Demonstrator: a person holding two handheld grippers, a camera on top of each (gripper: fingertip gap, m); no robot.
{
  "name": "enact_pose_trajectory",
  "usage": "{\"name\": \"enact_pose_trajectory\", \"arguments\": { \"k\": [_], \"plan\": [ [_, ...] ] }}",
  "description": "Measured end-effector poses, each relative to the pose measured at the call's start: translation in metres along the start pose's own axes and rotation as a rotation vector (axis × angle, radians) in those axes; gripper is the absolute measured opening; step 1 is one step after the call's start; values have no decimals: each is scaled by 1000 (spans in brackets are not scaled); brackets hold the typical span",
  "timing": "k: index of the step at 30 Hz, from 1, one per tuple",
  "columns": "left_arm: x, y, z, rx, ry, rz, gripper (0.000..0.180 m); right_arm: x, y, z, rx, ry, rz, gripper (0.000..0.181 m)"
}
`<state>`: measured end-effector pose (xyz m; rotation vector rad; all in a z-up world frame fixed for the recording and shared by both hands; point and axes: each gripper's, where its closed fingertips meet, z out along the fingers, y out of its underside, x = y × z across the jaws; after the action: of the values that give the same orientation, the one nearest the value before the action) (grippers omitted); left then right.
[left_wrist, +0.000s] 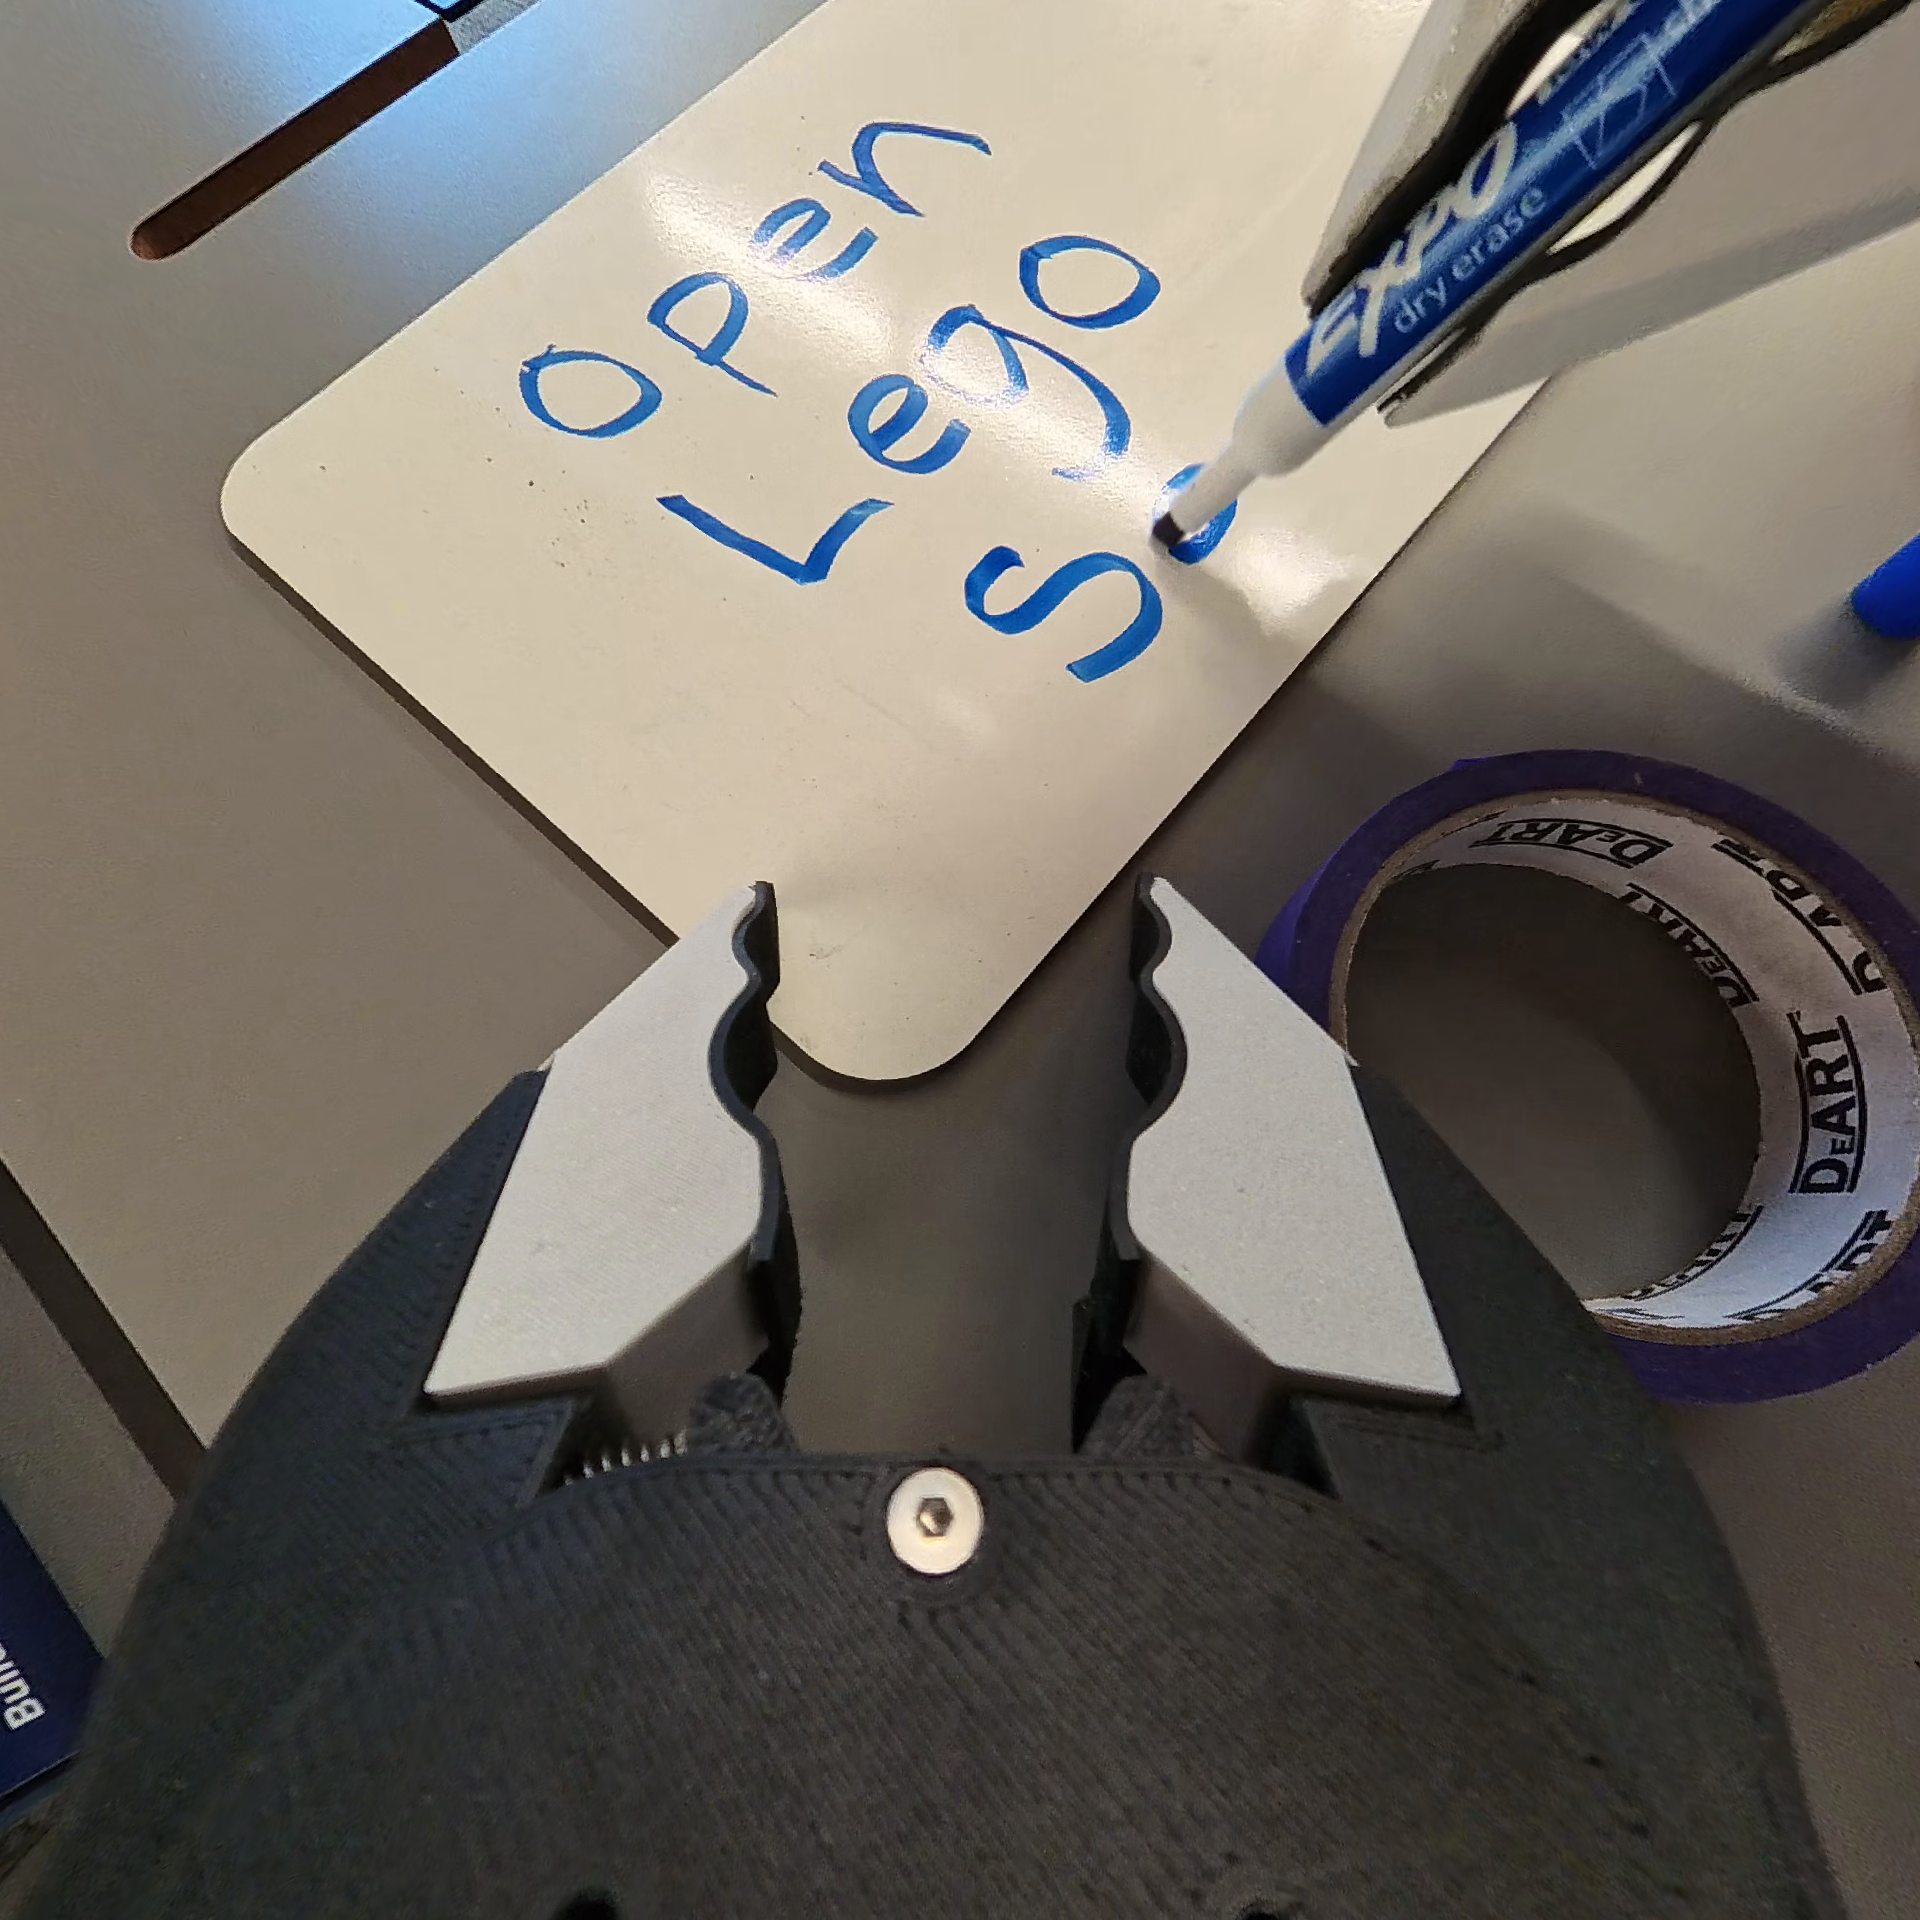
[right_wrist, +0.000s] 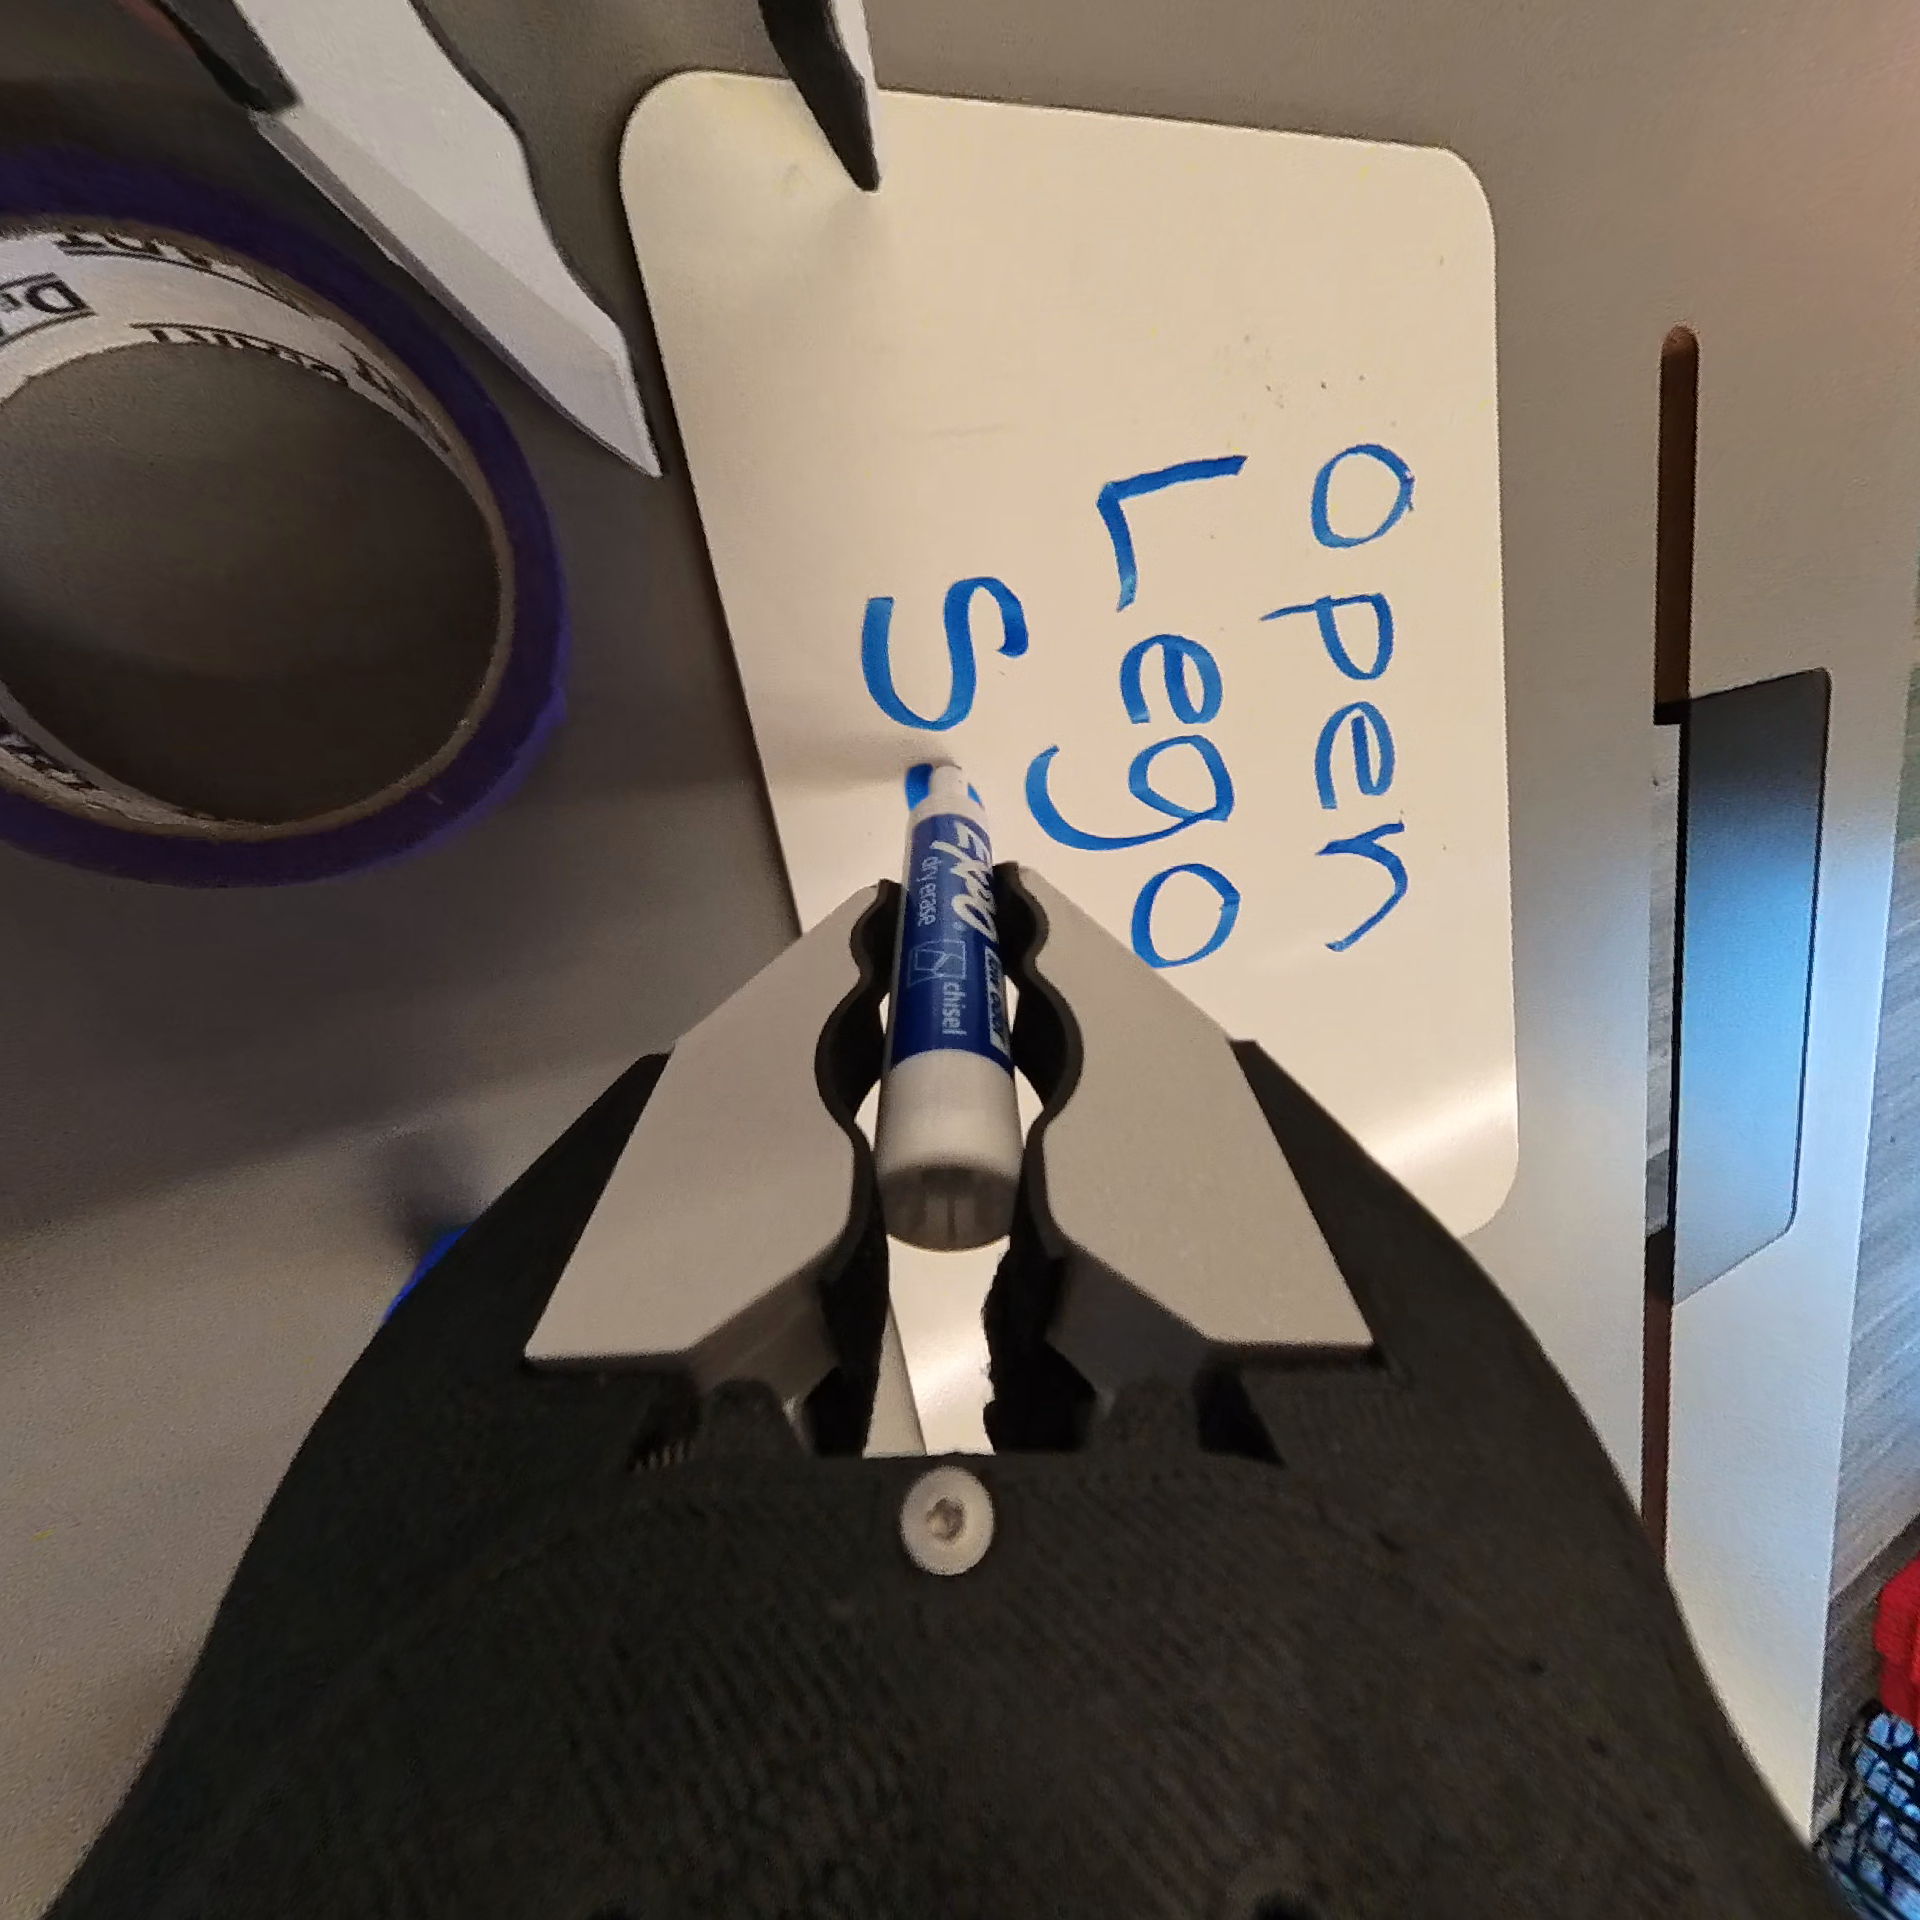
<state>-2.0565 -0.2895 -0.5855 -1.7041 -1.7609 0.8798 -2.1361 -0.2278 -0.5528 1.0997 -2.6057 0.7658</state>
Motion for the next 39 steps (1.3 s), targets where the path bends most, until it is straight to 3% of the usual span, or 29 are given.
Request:
{"name": "enact_pose_trajectory", "arguments": {
  "k": [13, 17, 23, 39],
  "plan": [
    [0, 0, 0, 0, -1, 1, 67, -10, 23, -15, -21, -12, 25, 18],
    [0, 0, 0, 0, -2, 1, 67, 6, 10, -23, 68, 42, 73, 18],
    [0, 0, 0, 0, -2, 1, 67, 17, 28, -11, -17, 58, 21, 18],
    [0, 0, 0, 0, -2, 0, 67, 16, 44, -13, -57, 34, 18, 18]
  ]
}}
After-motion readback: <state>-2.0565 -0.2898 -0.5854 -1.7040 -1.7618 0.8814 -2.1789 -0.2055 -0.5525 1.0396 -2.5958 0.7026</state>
